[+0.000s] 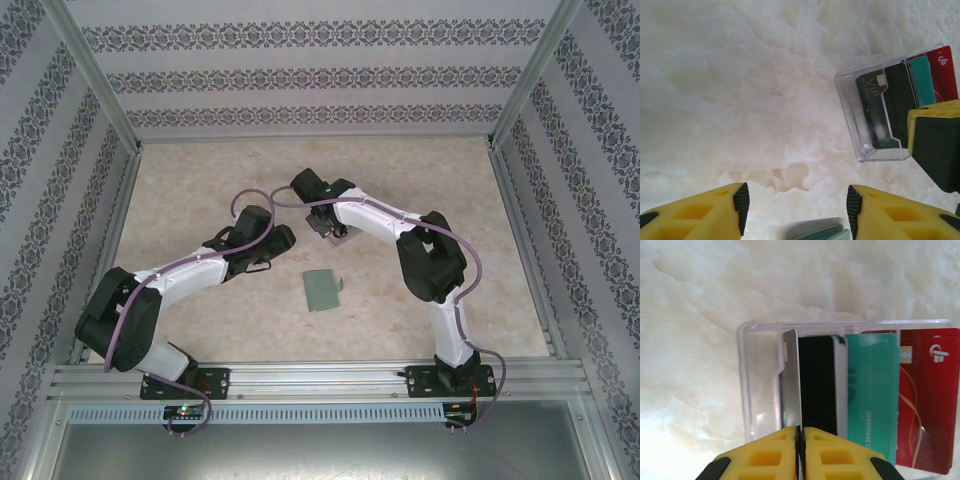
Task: Put the credit cards into the card holder
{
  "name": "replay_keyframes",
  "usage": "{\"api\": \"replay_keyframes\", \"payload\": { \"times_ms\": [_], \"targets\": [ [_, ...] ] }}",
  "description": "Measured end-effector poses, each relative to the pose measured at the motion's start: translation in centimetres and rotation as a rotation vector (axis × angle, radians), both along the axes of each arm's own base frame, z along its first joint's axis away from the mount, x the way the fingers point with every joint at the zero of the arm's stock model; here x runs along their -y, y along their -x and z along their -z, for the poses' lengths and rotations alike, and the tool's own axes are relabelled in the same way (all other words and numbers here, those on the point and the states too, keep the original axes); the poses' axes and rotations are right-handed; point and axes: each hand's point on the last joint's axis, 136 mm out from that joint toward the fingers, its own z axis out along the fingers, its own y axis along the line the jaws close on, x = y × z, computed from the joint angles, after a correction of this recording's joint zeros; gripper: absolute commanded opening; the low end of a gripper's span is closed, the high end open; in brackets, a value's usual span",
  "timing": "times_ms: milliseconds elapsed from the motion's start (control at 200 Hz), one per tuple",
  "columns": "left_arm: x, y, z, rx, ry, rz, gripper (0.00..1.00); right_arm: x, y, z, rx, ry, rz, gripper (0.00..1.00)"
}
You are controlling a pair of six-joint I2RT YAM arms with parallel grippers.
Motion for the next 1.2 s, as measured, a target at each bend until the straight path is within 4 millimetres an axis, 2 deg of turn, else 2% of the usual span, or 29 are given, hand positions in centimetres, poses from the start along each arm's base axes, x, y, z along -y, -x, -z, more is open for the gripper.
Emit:
{"api": "replay_keyframes", "payload": {
  "times_ms": [130, 235, 345, 470, 639, 774, 919, 1049, 1199],
  "targets": [
    [0.0, 0.0, 0.1, -0.004, -0.001, 0.001, 0.56, -0.1, 0.3, -0.7, -0.004, -0.025, 0.0, 0.07],
    [0.1, 0.0, 0.1, -0.005, 0.002, 0.004, 0.59, -0.6, 0.8, -2.1, -0.009, -0.093, 0.01, 0.04],
    [0.6, 0.2, 0.0, -0.01, 0.024, 0.024, 0.64, -0.6, 1.7, -4.5, -0.022, -0.213, 0.041, 0.02],
    [1.8, 0.2, -0.7, 0.002, 0.083, 0.068, 0.7, 0.1, 3.0, -7.8, -0.038, -0.435, 0.108, 0.02],
    [4.1, -0.3, -3.2, 0.052, 0.201, 0.146, 0.74, 1.6, 4.3, -11.1, -0.084, -0.783, 0.221, 0.01],
    [6.3, -1.2, -6.3, 0.11, 0.307, 0.223, 0.75, 2.0, 5.6, -11.1, -0.169, -0.992, 0.305, 0.02],
    [8.5, -2.0, -9.1, 0.163, 0.403, 0.303, 0.75, 0.8, 6.6, -11.4, -0.264, -1.141, 0.323, 0.02],
    [9.4, -2.1, -10.4, 0.18, 0.455, 0.34, 0.7, 0.1, 7.0, -12.6, -0.307, -1.242, 0.307, 0.02],
    [9.8, -2.0, -10.8, 0.178, 0.49, 0.354, 0.47, 0.0, 6.9, -13.3, -0.331, -1.311, 0.306, 0.03]
  ]
}}
